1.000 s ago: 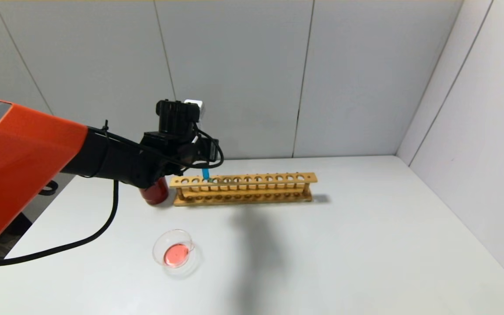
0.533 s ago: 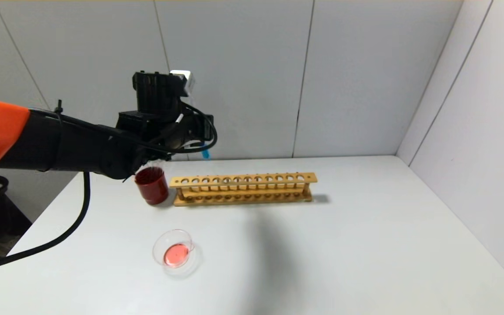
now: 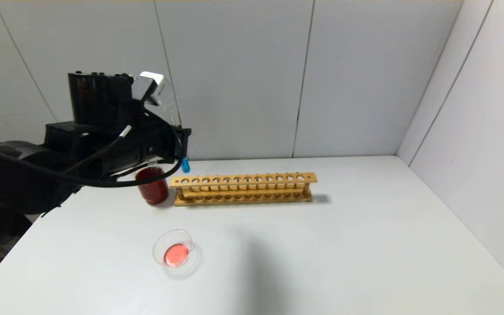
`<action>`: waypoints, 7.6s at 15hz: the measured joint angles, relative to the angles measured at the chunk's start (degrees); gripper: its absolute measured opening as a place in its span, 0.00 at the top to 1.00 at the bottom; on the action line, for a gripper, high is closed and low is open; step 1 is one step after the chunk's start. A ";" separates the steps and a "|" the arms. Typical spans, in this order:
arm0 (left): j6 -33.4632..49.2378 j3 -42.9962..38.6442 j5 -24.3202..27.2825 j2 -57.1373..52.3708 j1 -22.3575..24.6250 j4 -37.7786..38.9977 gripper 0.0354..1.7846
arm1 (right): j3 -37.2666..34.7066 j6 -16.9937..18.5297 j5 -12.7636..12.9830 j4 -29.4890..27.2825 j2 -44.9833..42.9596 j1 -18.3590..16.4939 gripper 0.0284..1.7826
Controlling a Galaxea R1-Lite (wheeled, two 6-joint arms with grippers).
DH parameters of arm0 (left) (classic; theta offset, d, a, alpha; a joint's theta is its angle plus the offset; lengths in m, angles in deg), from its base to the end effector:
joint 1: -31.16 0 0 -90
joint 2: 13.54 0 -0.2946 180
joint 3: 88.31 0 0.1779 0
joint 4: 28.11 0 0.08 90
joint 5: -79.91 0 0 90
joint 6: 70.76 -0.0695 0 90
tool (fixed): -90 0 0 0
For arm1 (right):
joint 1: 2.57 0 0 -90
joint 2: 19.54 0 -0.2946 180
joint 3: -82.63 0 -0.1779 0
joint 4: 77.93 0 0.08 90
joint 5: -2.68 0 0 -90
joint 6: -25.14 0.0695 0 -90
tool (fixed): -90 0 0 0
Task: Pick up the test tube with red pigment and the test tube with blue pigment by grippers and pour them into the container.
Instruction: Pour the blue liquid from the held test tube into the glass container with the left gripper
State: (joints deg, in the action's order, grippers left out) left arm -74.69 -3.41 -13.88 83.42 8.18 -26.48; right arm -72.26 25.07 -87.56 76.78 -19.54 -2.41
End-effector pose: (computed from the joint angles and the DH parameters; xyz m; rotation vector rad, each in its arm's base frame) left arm 0.3301 -0.1350 0.2282 0.1101 0.1664 -0.3401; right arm 0.0160 0.0003 0.0750 -0.0012 0.0031 0.0070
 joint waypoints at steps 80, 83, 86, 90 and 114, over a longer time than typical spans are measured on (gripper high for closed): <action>-131.18 2.45 22.86 14.29 13.23 -24.83 0.82 | 0.00 0.00 0.00 0.00 0.00 0.00 0.02; -134.27 2.86 22.81 14.67 13.39 -24.83 0.82 | 0.00 0.00 0.02 0.00 0.00 0.00 0.02; -138.64 4.16 22.59 15.02 13.69 -24.89 0.82 | 0.00 0.00 0.02 0.00 0.00 0.00 0.02; -140.17 4.46 22.31 15.52 13.75 -24.84 0.82 | 0.00 0.00 0.02 0.00 0.00 0.00 0.02; -149.90 5.71 18.09 15.77 10.67 -24.89 0.82 | 0.00 0.00 0.02 0.00 0.00 0.00 0.02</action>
State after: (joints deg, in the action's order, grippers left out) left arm -224.59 2.29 4.21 99.20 18.85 -51.37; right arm -72.26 25.07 -87.53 76.78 -19.54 -2.41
